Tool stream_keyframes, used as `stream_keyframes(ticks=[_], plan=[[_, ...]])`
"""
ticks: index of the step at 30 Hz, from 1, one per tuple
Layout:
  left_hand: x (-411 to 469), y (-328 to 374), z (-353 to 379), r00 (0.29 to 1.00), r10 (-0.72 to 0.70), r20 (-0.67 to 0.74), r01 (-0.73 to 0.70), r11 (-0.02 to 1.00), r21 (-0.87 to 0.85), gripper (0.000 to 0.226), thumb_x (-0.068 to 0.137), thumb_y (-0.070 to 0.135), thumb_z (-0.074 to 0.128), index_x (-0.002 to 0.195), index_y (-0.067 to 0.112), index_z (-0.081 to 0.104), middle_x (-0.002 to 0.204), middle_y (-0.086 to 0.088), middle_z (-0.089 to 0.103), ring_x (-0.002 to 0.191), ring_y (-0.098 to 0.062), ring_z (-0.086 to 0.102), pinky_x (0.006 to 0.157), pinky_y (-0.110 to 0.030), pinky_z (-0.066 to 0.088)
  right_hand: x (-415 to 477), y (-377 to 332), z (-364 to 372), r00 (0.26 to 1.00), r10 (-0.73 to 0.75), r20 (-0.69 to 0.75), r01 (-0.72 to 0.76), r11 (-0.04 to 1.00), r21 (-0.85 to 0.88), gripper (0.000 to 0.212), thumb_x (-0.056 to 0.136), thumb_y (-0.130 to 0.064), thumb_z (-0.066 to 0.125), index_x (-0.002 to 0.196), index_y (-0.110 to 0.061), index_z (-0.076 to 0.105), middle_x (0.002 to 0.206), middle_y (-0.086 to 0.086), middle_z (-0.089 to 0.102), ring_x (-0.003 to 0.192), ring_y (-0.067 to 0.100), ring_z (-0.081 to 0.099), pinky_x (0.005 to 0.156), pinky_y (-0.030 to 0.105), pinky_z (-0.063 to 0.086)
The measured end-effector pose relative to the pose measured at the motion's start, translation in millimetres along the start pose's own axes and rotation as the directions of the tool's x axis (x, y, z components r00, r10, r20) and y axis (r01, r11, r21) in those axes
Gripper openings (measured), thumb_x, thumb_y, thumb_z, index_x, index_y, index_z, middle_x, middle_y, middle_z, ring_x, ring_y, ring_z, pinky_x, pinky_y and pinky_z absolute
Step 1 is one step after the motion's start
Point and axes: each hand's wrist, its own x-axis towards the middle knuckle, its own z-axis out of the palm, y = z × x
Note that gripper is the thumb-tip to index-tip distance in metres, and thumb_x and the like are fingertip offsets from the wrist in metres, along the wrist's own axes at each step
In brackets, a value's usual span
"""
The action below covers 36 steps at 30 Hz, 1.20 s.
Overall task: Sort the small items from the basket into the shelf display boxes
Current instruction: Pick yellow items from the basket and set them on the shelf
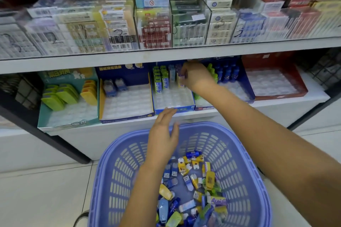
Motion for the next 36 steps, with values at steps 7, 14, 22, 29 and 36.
stream_keyframes(ticks=[7, 14, 22, 29, 36], plan=[[-52.1, -63.2, 53.3, 0.822, -0.435, 0.368, 0.418, 0.899, 0.128, 0.027, 0.094, 0.011, 0.051, 0.119, 0.009, 0.063, 0.112, -0.01, 0.067, 0.102, -0.023, 0.063, 0.084, -0.028, 0.049, -124.8, 33.2, 115.3, 0.853, 0.193, 0.485, -0.202, 0.979, -0.033, 0.019, 0.084, -0.03, 0.065, 0.079, -0.014, 0.056, 0.081, 0.006, 0.057, 0.086, 0.025, 0.06, 0.068, 0.031, 0.044], [-76.8, -106.8, 95.8, 0.612, -0.62, 0.491, 0.488, 0.784, 0.384, 0.036, 0.093, 0.023, 0.055, 0.125, 0.006, 0.055, 0.12, -0.019, 0.062, 0.112, -0.031, 0.057, 0.085, -0.032, 0.043, -167.3, 84.9, 224.5, 0.659, 0.263, 0.705, -0.26, 0.959, -0.116, 0.101, 0.07, -0.012, 0.078, 0.149, -0.016, 0.015, 0.146, 0.015, 0.033, 0.129, 0.033, 0.041, 0.094, 0.039, 0.046], [-58.1, -119.7, 146.5, 0.666, -0.563, 0.489, 0.337, 0.813, 0.475, 0.061, 0.09, 0.03, 0.06, 0.142, 0.011, 0.034, 0.14, -0.015, 0.039, 0.13, -0.03, 0.039, 0.108, -0.034, 0.031, -185.0, 98.8, 267.3, 0.768, 0.229, 0.599, -0.127, 0.97, -0.207, 0.088, 0.087, -0.008, 0.057, 0.151, -0.024, 0.0, 0.153, 0.018, 0.012, 0.139, 0.037, 0.021, 0.099, 0.045, 0.039], [-76.4, -135.7, 154.3, 0.666, -0.43, 0.61, -0.021, 0.806, 0.591, 0.048, 0.092, 0.005, 0.045, 0.139, 0.011, 0.036, 0.131, -0.016, 0.049, 0.12, -0.031, 0.046, 0.099, -0.036, 0.034, -187.6, 101.9, 275.4, 0.751, 0.181, 0.635, -0.144, 0.983, -0.11, 0.067, 0.094, -0.018, 0.051, 0.149, -0.01, 0.013, 0.147, 0.019, 0.031, 0.125, 0.03, 0.043, 0.091, 0.035, 0.043], [-74.4, -130.8, 153.8, 0.59, -0.501, 0.634, -0.091, 0.738, 0.669, 0.05, 0.089, 0.002, 0.051, 0.135, -0.004, 0.032, 0.136, -0.025, 0.039, 0.127, -0.036, 0.036, 0.104, -0.039, 0.032, -180.4, 100.2, 281.6, 0.774, 0.174, 0.609, -0.117, 0.984, -0.133, 0.079, 0.096, -0.007, 0.044, 0.15, -0.017, -0.012, 0.156, 0.017, 0.004, 0.127, 0.035, 0.041, 0.083, 0.038, 0.046]])
